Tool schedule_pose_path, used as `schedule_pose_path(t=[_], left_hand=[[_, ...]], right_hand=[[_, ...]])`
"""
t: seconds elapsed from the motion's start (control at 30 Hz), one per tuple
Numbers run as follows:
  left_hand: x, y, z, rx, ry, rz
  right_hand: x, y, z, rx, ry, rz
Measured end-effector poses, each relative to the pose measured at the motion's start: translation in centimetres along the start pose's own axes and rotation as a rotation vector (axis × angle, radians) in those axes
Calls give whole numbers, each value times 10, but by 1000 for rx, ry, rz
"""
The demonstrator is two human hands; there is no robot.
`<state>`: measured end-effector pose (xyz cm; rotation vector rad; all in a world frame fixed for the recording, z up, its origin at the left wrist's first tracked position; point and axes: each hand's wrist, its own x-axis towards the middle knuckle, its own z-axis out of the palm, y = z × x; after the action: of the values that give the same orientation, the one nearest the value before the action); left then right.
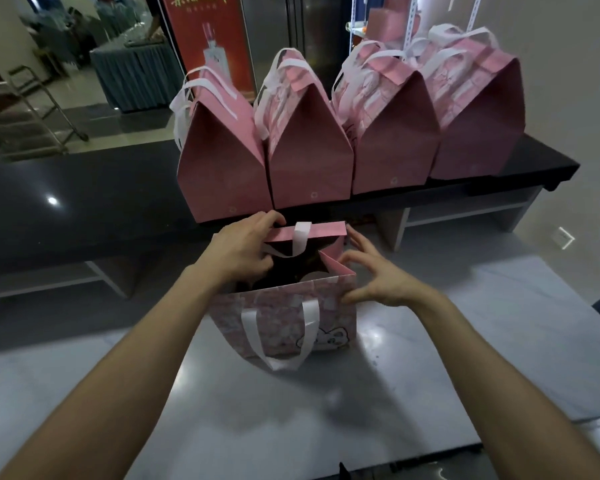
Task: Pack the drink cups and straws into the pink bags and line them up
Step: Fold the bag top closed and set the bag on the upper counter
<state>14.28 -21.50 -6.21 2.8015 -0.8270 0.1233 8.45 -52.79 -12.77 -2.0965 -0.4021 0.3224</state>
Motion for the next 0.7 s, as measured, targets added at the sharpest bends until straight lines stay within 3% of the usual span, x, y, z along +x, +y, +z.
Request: schedule_pose_path(t=[0.07,0.23,0.4,0.57,0.63,0.7], left_hand=[[2,3,1,29,74,-1],[0,4,-9,-209,153,-129],[-16,4,-20,-180,238,-122],[-91,-29,-11,-691,434,-318],[-126,-43,8,-802,361,-423],[-143,-49,27,-887,147,-456]], right_hand=[[8,-3,-3,3,-7,-28],[18,2,-4,-26,121,-70],[20,12,7,21,217,-95],[21,11,9,9,223,-70],[21,10,10,17,210,-66],[18,7,13,50,202,-49]])
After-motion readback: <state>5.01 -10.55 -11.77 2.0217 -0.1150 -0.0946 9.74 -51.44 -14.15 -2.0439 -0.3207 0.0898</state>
